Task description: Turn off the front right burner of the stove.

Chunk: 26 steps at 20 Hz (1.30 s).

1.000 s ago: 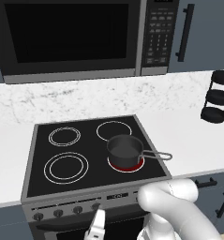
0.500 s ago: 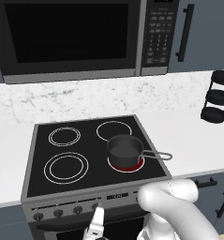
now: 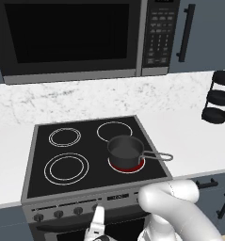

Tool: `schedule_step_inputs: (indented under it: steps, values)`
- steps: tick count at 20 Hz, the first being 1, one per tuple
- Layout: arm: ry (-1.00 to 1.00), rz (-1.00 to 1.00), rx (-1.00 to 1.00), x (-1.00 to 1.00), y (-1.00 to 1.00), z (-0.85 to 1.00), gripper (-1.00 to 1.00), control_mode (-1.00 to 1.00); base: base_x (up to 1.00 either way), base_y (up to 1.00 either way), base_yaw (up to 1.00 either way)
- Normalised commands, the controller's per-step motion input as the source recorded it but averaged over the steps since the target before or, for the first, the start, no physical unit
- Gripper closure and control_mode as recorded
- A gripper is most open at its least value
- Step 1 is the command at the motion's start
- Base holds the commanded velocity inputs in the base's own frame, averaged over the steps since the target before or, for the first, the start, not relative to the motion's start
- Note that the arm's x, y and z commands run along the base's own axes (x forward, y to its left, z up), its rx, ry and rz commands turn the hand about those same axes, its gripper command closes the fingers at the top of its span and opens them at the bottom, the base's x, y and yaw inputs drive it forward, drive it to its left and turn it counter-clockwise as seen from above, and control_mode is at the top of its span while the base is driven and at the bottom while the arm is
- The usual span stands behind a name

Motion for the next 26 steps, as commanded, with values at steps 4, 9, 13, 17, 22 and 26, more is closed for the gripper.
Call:
schedule_step_inputs:
  steps: [4, 9, 13, 17, 22, 26]
  values:
    - [0.0, 0.1, 0.0, 0.0, 0.0, -0.11, -1.0, -1.0, 0.0, 0.0, 0.0]
    - [0.0, 0.02, 0.0, 0.13, 0.0, -0.08, -1.0, -1.0, 0.0, 0.0, 0.0]
    - [0.0, 0.0, 0.0, 0.4, 0.0, 0.0, -1.0, -1.0, 0.0, 0.0, 0.0]
    - [0.0, 0.0, 0.0, 0.34, 0.05, 0.0, -1.0, -1.0, 0.0, 0.0, 0.0]
    - [0.0, 0.0, 0.0, 0.06, 0.01, 0.0, 1.0, -1.0, 0.0, 0.0, 0.0]
    - [0.0, 0.0, 0.02, 0.01, 0.0, 0.01, 1.0, -1.0, 0.0, 0.0, 0.0]
